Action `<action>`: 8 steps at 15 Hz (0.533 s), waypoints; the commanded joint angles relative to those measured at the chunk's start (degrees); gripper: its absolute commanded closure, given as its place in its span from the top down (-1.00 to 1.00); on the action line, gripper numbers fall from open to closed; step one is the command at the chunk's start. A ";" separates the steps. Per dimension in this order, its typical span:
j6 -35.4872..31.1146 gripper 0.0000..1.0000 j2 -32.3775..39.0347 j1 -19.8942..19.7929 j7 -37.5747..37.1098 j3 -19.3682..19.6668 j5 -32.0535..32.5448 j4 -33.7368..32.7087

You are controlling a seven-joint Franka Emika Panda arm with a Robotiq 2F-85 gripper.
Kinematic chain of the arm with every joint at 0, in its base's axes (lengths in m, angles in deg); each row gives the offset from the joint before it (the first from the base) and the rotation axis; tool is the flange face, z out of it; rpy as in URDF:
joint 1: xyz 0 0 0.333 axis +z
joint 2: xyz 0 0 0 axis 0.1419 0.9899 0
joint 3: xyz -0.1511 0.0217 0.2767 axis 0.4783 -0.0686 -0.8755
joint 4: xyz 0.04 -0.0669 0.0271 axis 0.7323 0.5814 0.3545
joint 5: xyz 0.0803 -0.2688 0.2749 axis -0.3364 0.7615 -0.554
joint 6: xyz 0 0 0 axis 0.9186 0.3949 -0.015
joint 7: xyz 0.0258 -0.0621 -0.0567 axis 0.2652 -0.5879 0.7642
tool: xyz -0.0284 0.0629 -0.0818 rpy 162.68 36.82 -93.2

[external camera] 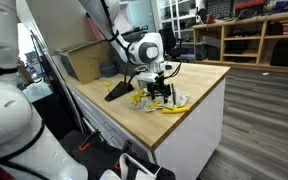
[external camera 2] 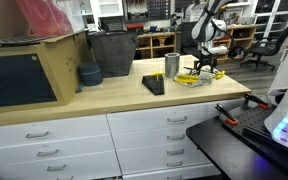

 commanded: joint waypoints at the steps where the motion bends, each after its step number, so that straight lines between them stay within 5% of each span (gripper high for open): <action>1: 1.51 0.46 0.87 -0.27 0.04 -0.30 -0.36 -0.93; 8: 2.14 -0.54 0.95 -1.08 1.08 -1.00 -1.84 -1.39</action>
